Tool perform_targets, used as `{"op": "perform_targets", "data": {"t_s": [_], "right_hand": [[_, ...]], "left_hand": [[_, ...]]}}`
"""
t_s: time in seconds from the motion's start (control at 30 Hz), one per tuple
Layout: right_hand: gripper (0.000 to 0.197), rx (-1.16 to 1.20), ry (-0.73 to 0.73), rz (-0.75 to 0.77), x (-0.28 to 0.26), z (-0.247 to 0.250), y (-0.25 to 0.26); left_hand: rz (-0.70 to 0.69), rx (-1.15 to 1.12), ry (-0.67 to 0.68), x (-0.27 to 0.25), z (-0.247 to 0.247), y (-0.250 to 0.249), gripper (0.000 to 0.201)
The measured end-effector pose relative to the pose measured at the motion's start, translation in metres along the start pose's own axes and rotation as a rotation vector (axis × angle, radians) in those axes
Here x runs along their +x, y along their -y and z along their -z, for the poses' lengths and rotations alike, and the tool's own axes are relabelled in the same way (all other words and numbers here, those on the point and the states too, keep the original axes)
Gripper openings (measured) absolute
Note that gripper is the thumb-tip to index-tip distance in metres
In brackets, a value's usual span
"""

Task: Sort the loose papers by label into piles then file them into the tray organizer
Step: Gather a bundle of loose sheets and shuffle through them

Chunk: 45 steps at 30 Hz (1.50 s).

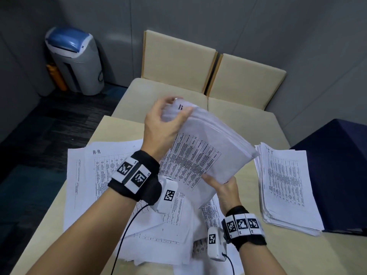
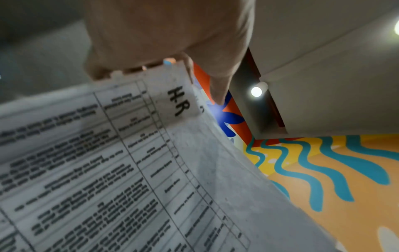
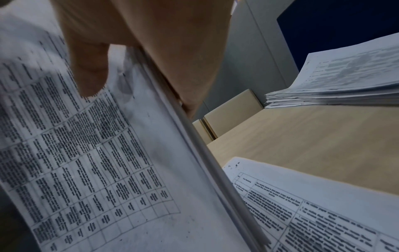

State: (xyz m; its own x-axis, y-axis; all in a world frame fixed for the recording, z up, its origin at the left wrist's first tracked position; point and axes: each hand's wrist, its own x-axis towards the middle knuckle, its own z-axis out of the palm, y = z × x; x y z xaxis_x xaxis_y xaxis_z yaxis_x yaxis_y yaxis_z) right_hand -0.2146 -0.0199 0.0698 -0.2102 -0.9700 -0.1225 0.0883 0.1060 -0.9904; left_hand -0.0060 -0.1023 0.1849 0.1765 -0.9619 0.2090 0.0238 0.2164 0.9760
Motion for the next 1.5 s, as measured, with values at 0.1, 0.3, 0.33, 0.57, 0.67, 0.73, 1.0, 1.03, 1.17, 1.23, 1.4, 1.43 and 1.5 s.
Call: {"op": "perform_targets", "data": {"t_s": [0.1, 0.3, 0.33, 0.57, 0.67, 0.73, 1.0, 1.03, 1.17, 1.23, 1.4, 1.43, 1.5], "right_hand": [[0.030, -0.017, -0.001, 0.019, 0.004, 0.000, -0.002], [0.027, 0.059, -0.056, -0.044, 0.008, 0.000, -0.007], [0.026, 0.055, -0.062, -0.051, 0.008, -0.001, -0.008], [0.025, -0.061, -0.043, -0.104, 0.010, -0.006, -0.012], [0.015, -0.134, -0.093, -0.103, 0.011, -0.006, -0.008], [0.039, -0.152, -0.134, -0.100, 0.010, -0.002, 0.001], [0.049, 0.100, -0.121, 0.039, -0.010, 0.024, 0.056], [0.053, 0.080, -0.111, 0.031, -0.011, 0.034, 0.054], [0.035, -0.195, -0.086, -0.107, -0.031, 0.077, 0.025], [0.026, -0.266, -0.151, -0.161, -0.040, 0.103, 0.006], [0.023, -0.298, -0.368, -0.209, -0.037, 0.186, 0.001], [0.023, -0.317, -0.405, -0.212, -0.033, 0.210, 0.004], [0.019, -0.390, -0.472, -0.206, -0.021, 0.262, 0.008]], "left_hand": [[-0.007, -0.068, 0.115, 0.007, 0.003, -0.002, 0.015], [0.079, -0.207, 0.007, 0.013, 0.012, 0.003, 0.007], [0.099, -0.213, -0.031, 0.013, 0.013, 0.005, 0.013], [0.204, -0.292, 0.144, 0.004, 0.027, 0.020, 0.076], [0.235, -0.074, 0.301, -0.007, 0.041, 0.042, 0.109], [0.266, 0.024, 0.381, -0.018, 0.052, 0.059, 0.099], [0.260, 0.079, 0.346, -0.052, 0.021, 0.077, 0.038], [0.268, 0.045, 0.318, -0.054, 0.011, 0.076, 0.035], [0.350, -0.072, 0.263, -0.069, -0.030, 0.086, 0.035], [0.373, -0.041, 0.284, -0.081, -0.056, 0.095, 0.038], [0.452, 0.158, 0.418, -0.107, -0.124, 0.115, 0.024], [0.479, 0.182, 0.432, -0.111, -0.134, 0.118, 0.022], [0.517, 0.184, 0.438, -0.120, -0.150, 0.124, 0.017]]}}
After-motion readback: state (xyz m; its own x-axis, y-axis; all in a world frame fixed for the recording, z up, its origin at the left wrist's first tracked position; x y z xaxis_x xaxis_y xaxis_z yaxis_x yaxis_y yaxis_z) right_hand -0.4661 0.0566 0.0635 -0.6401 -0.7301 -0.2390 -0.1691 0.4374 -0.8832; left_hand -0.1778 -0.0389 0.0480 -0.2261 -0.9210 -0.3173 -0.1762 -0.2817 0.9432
